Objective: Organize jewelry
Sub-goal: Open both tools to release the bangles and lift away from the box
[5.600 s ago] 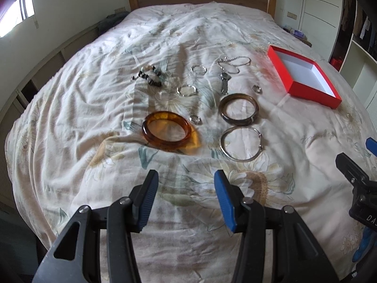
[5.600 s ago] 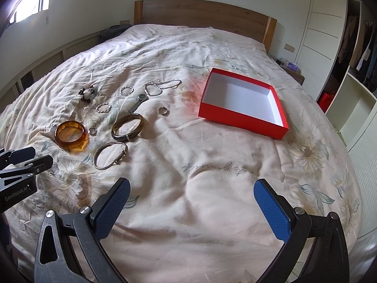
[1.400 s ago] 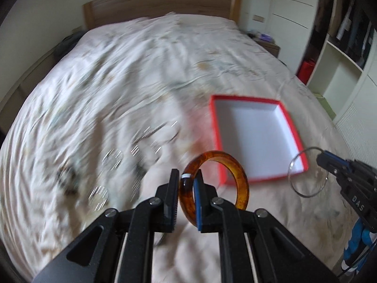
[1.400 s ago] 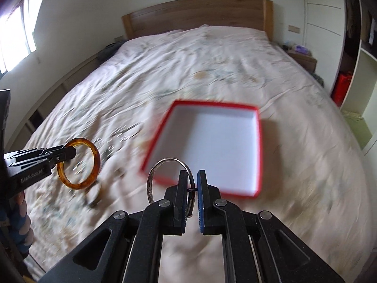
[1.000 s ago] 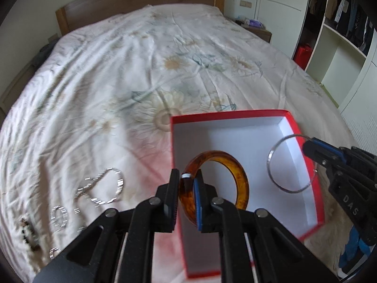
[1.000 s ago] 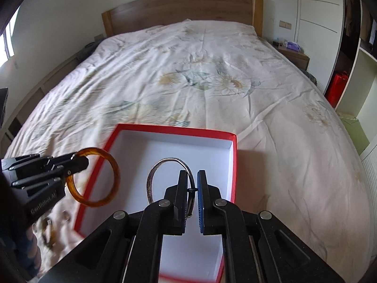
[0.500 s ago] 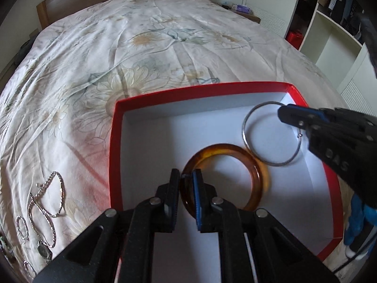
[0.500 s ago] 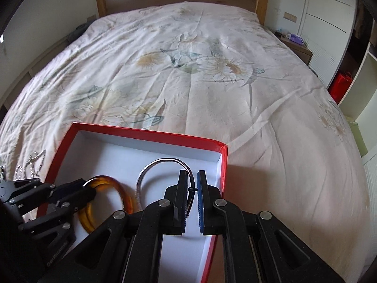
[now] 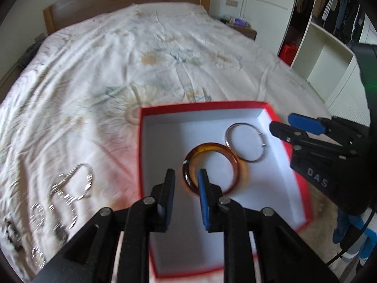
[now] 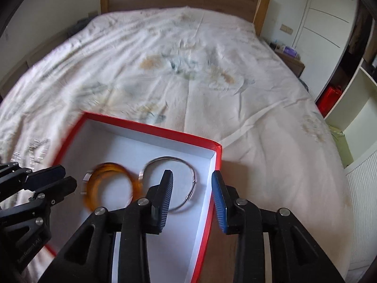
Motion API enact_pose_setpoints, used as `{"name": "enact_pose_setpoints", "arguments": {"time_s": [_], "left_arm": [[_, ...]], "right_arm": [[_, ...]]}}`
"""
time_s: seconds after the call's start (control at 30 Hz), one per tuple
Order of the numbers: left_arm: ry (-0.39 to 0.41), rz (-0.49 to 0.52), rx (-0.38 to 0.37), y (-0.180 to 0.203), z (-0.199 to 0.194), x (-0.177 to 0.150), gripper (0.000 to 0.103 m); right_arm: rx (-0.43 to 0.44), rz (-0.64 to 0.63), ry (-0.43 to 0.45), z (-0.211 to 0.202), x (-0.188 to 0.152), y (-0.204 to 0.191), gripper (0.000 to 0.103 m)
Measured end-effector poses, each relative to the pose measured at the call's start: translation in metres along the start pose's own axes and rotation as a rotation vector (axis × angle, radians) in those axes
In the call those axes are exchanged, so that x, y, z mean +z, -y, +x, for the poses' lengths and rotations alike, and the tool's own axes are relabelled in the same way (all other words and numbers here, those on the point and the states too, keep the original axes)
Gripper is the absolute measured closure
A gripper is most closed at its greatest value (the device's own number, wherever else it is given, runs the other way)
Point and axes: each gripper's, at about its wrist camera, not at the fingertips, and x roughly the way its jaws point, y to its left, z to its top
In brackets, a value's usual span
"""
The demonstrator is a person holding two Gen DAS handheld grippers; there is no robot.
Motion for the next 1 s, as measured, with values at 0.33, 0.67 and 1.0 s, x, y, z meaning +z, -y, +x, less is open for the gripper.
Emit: {"name": "enact_pose_setpoints", "arguments": {"time_s": [0.33,0.67,1.0], "left_arm": [[0.133,-0.007,0.09,-0.004,-0.147,-0.069,0.068],[0.235,-0.027,0.168,-0.026,-0.257,-0.128,0.066],[0.336,-0.047,0.189,-0.043,-0.335,-0.171,0.066]], "right_arm": [[0.122,0.001,0.106,-0.15,-0.056,-0.048,0.058],[0.161,0.002,0.167,-0.247,-0.114,-0.084,0.054],[0.192,0.007,0.223,-0.31,-0.148,-0.112,0.049]]}}
